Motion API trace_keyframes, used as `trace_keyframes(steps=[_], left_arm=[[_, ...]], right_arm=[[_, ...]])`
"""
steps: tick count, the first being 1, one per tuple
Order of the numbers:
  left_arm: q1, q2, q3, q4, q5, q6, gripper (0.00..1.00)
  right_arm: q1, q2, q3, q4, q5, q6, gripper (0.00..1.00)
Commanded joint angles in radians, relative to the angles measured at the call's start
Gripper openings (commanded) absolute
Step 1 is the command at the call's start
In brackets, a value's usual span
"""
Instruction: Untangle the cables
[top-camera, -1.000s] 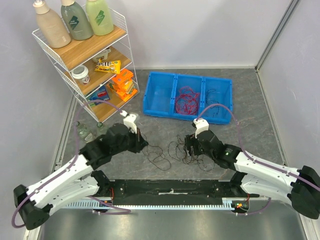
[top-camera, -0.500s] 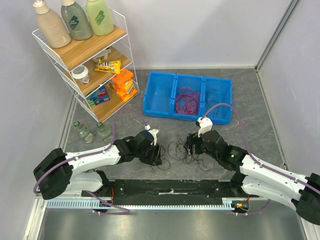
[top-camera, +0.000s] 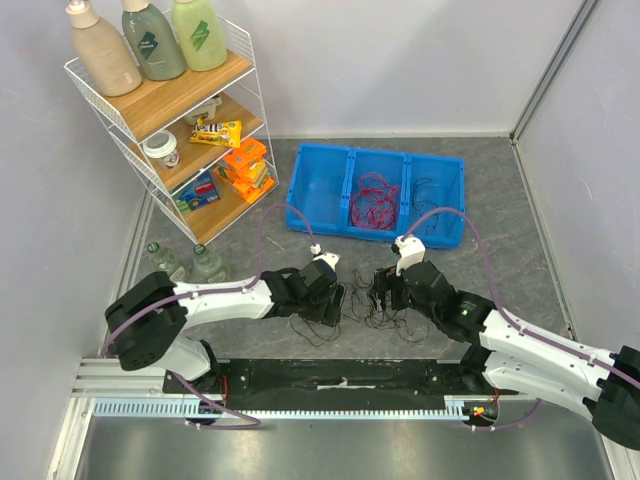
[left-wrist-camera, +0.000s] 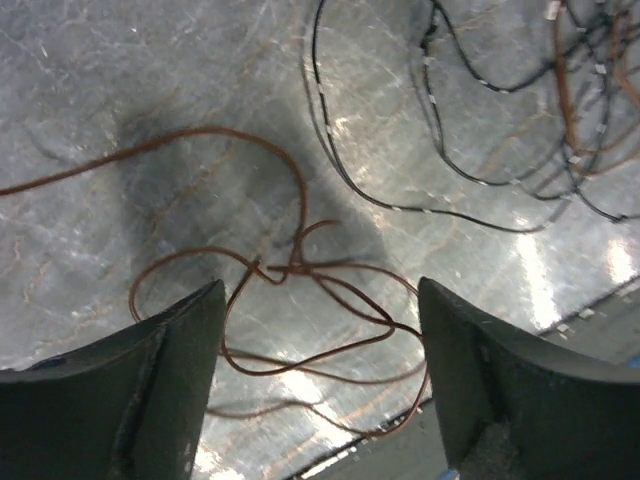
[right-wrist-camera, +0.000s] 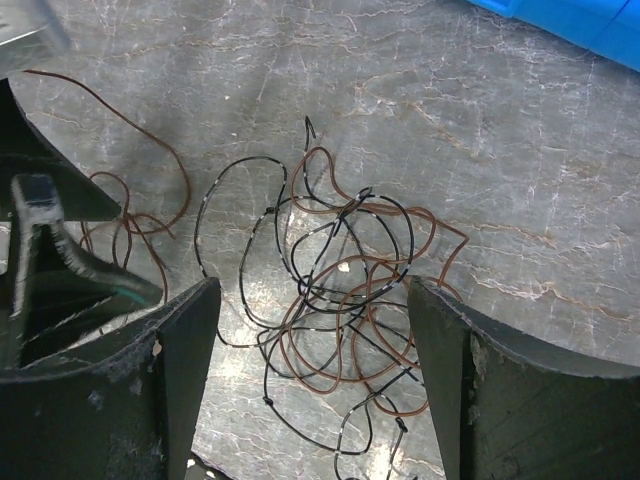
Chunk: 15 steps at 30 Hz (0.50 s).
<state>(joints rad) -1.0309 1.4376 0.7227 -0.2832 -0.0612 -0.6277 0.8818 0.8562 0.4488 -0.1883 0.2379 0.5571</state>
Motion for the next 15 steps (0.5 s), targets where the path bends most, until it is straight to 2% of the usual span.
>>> trace_keyframes(steps=[1,6,8,9,15], left_arm=[[-0.015,0.081,0.063,-0.028,-0.149,0.008,0.76],[-0.024,0.086,0.075,-0.068,-0.239,0.005,0.35],[-0.021,0.057,0.084,-0.091,-0.281,0.014,0.16],[-0.024,0.038,0.09,-0.103,-0.302,0.017,0.02],[-0.018,-0.084,0.177,-0.117,-0.397,0.13,0.02]], right_arm=[[0.003,0.006,-0.015,0.029,0.014,0.012,0.83],[0.003,-0.002,-0.032,0.029,0.014,0.015,0.83],[0.003,0.0,-0.033,0.029,0.015,0.015,0.83],[0.003,0.0,-0.032,0.03,0.015,0.012,0.83],[0.003,0.001,-0.022,0.03,0.023,0.006,0.83]])
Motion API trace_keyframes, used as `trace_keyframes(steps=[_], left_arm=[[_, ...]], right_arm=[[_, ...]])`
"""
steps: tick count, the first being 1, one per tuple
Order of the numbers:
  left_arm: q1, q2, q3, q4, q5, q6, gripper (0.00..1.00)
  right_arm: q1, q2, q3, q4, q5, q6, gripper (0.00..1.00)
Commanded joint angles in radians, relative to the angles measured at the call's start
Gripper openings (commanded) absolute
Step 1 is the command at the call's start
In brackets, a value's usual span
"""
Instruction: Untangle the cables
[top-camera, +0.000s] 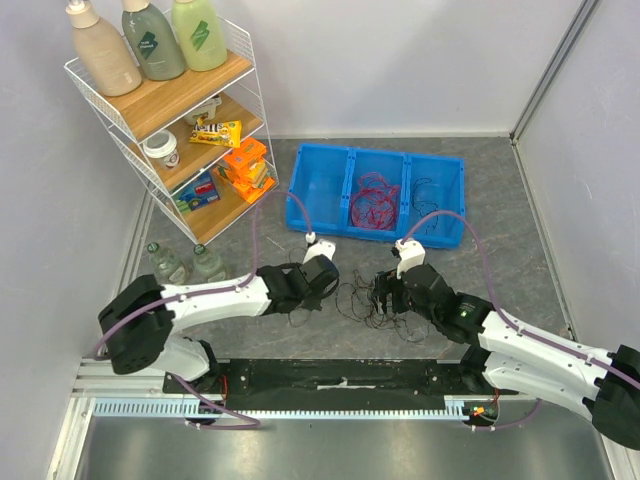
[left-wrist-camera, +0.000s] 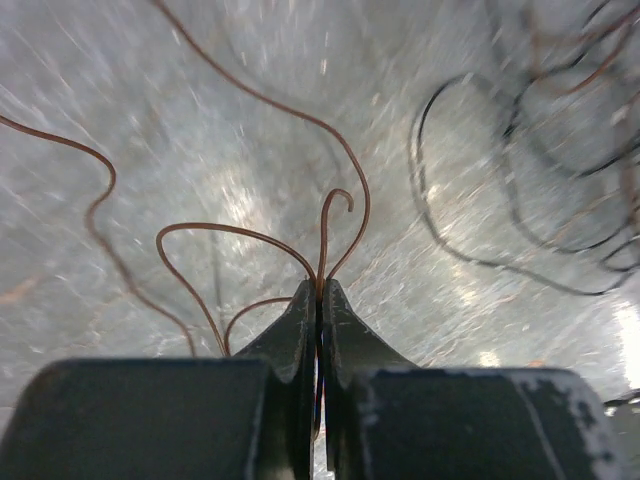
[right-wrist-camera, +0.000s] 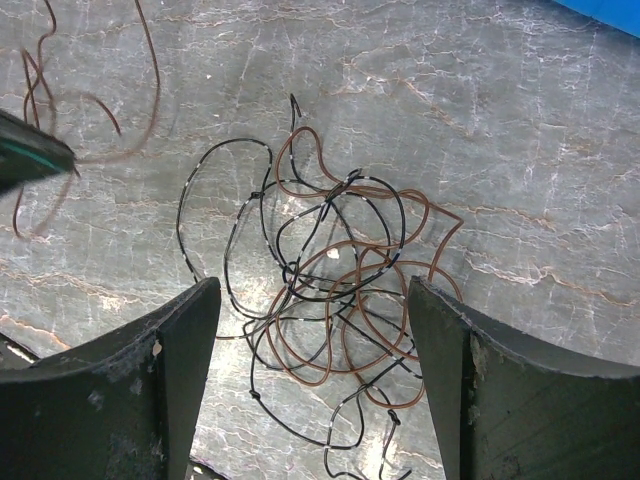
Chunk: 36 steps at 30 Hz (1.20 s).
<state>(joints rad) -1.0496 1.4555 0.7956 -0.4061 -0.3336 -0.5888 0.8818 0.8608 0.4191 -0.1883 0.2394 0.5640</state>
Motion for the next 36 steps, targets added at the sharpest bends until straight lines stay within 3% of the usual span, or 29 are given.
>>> trace_keyframes(steps=[1,6,12,16,22,27,30,33,36], left_arm=[[0.005,-0.118,0.128,0.012,-0.137,0.115,0.02],[0.083,-0.153,0.249,0.098,-0.136,0.219,0.02],[0.331,-0.112,0.344,0.294,0.178,0.186,0.02],[0.454,0.03,0.45,0.351,0.329,0.141,0.02],[0.536,0.233,0.583,0.375,0.544,0.07,0.02],[0.56,0.348,0.625,0.382,0.596,0.073,0.02],[0.595,0.41,0.669,0.296,0.61,0.073,0.04],[0.611,0.384,0.648,0.262,0.588,0.086,0.39],[0.611,0.261,0.562,0.282,0.576,0.09,0.72]], right_arm=[[0.003,-0.005,0.009,0.029,0.021,-0.003,0.83],[0.003,-0.014,0.007,0.023,0.024,0.002,0.83],[0.003,-0.045,0.007,-0.008,0.04,0.004,0.83],[0.003,-0.066,0.014,-0.042,0.052,0.005,0.83],[0.003,-0.069,0.023,-0.045,0.054,0.013,0.83],[0.003,-0.032,0.043,-0.042,0.035,0.01,0.83],[0.003,-0.032,0.044,-0.04,0.031,0.011,0.83],[0.003,-0.04,0.043,-0.039,0.021,0.017,0.83],[0.003,-0.043,0.032,-0.036,0.021,0.031,0.83]])
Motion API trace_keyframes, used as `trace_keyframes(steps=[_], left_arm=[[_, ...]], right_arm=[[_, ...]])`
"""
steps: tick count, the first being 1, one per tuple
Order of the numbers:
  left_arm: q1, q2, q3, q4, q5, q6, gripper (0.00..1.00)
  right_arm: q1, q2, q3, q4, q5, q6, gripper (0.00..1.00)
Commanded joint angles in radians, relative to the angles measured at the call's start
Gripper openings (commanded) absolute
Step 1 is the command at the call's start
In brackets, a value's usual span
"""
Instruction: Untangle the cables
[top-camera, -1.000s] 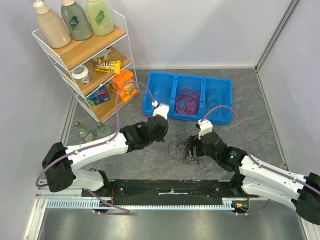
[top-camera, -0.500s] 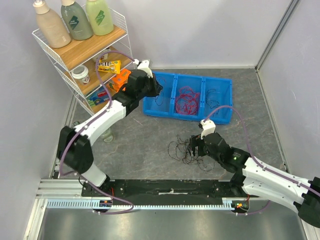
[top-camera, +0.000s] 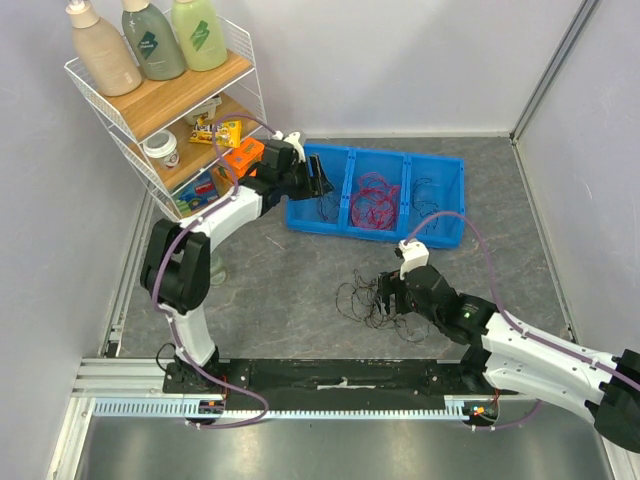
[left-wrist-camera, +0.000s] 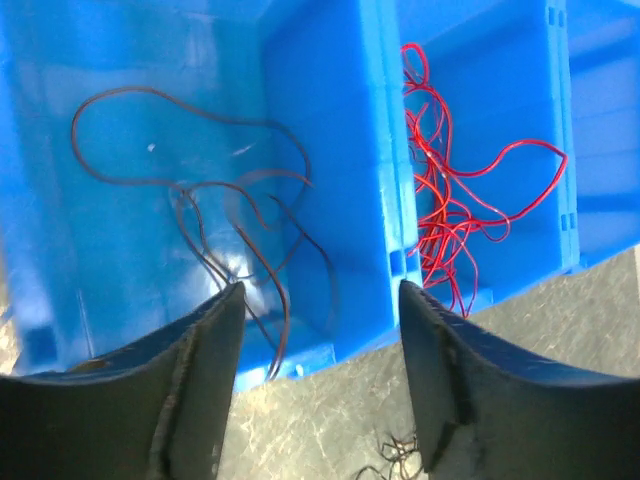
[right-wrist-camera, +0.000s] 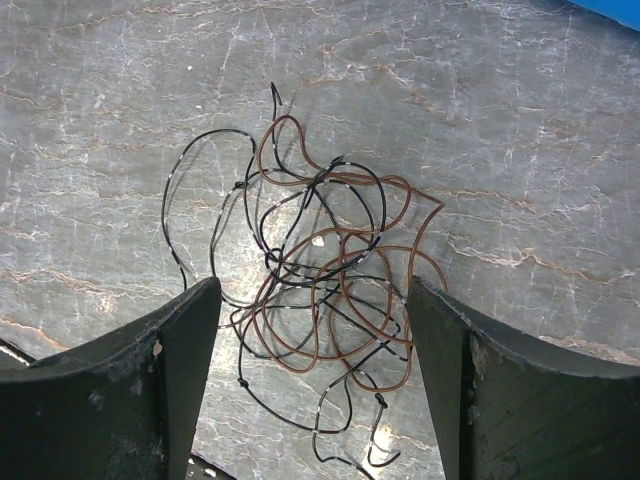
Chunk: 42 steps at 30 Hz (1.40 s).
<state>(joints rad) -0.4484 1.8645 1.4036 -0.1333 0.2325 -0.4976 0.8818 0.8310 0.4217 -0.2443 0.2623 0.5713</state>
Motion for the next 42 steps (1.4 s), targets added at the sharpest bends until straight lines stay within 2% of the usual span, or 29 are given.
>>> trace_keyframes(steps=[1,4,7,11,14,17,20,24,28,34,38,40,42], left_arm=[[0.01,-0.183,-0.067,0.009,0.013,-0.002,0.78],[0.007,-0.307,-0.15,0.015,0.045,-0.027,0.81],[-0.025,-0.427,-0.279,0.047,0.083,-0.051,0.75],[-0.163,-0.521,-0.48,0.087,0.106,-0.065,0.7],[-0.312,-0.505,-0.56,0.098,0.088,-0.052,0.74],[-0.455,-0.455,-0.607,0.124,0.048,-0.062,0.77],[-0.564,-0.404,-0.627,0.158,-0.011,-0.062,0.75],[-0.593,-0.39,-0.669,0.208,-0.03,-0.079,0.65],[-0.595,-0.433,-0.735,0.27,-0.045,-0.11,0.62],[-0.593,-0.458,-0.739,0.209,-0.156,-0.088,0.62],[-0.593,-0.56,-0.775,0.247,-0.209,-0.079,0.51],[-0.592,-0.634,-0.801,0.293,-0.228,-0.072,0.51],[-0.593,-0.662,-0.804,0.299,-0.277,-0.064,0.63]], right_arm=[[0.003,-0.009,0.028,0.019,0.009,0.035,0.82],[0.003,0.017,0.028,-0.012,0.107,0.119,0.82],[0.003,0.048,0.029,-0.049,0.17,0.196,0.82],[0.003,0.112,0.019,-0.017,0.12,0.203,0.8],[0.003,0.163,-0.001,0.034,0.046,0.19,0.73],[0.003,0.192,-0.029,0.101,-0.036,0.177,0.6],[0.005,0.21,-0.037,0.163,-0.125,0.162,0.37],[0.008,0.185,-0.032,0.2,-0.201,0.137,0.14],[0.011,0.105,-0.041,0.204,-0.218,0.122,0.0],[0.011,0.043,-0.047,0.218,-0.248,0.113,0.0],[0.011,0.063,-0.035,0.221,-0.259,0.098,0.0],[0.011,0.074,-0.037,0.232,-0.291,0.093,0.0],[0.011,0.083,-0.038,0.235,-0.305,0.09,0.0]])
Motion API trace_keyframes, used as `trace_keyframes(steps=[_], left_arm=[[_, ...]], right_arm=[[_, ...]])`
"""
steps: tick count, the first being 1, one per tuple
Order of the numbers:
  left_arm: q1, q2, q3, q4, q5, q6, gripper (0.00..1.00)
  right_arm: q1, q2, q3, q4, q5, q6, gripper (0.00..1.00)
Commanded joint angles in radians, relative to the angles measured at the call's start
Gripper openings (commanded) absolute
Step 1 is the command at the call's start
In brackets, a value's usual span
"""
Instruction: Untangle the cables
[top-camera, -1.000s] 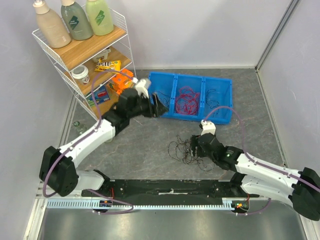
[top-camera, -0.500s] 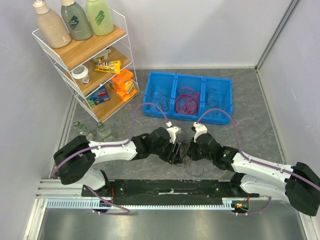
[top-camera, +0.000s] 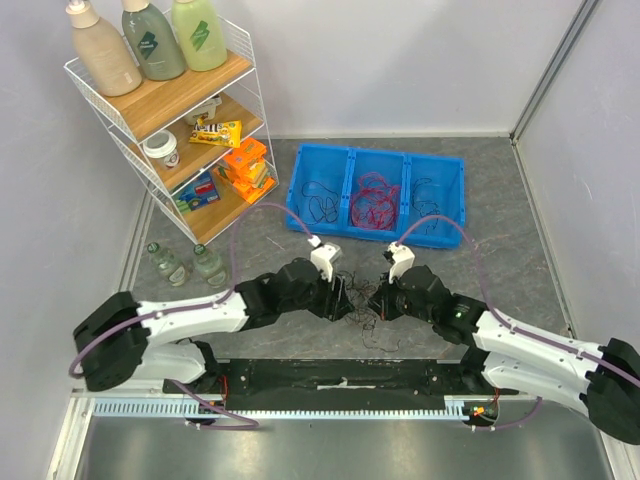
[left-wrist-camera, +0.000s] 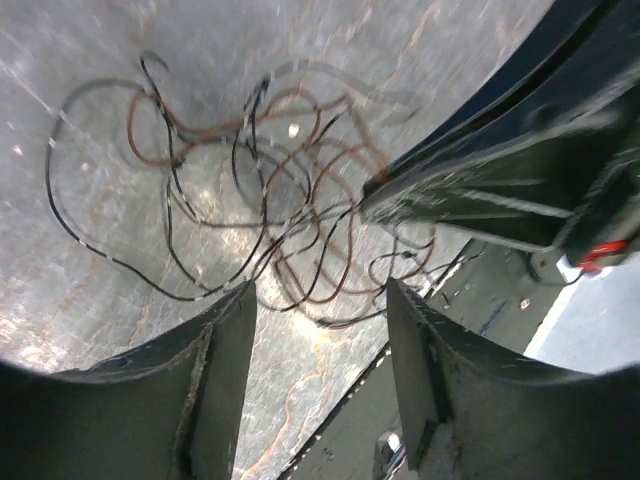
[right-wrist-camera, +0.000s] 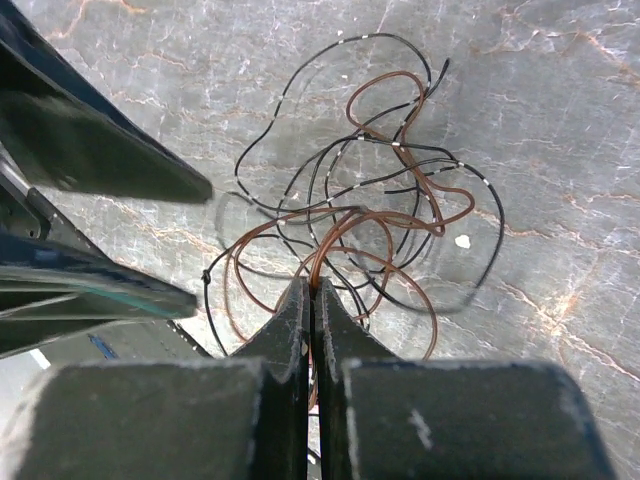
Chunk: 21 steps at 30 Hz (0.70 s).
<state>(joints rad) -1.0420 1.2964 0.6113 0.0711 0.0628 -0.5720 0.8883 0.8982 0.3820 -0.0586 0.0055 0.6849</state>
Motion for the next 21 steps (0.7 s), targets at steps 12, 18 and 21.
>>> trace_keyframes(steps=[12,18,21], left_arm=[[0.016,0.144,0.153,0.044,-0.084,0.086,0.71],[0.042,0.207,0.191,0.053,-0.11,0.107,0.6],[0.046,0.236,0.215,0.053,-0.094,0.118,0.56]], right_arm=[[0.006,0.011,0.029,0.062,-0.05,-0.045,0.0],[0.006,0.01,0.028,0.032,-0.052,-0.051,0.0],[0.006,0.018,0.029,0.034,-0.053,-0.056,0.0]])
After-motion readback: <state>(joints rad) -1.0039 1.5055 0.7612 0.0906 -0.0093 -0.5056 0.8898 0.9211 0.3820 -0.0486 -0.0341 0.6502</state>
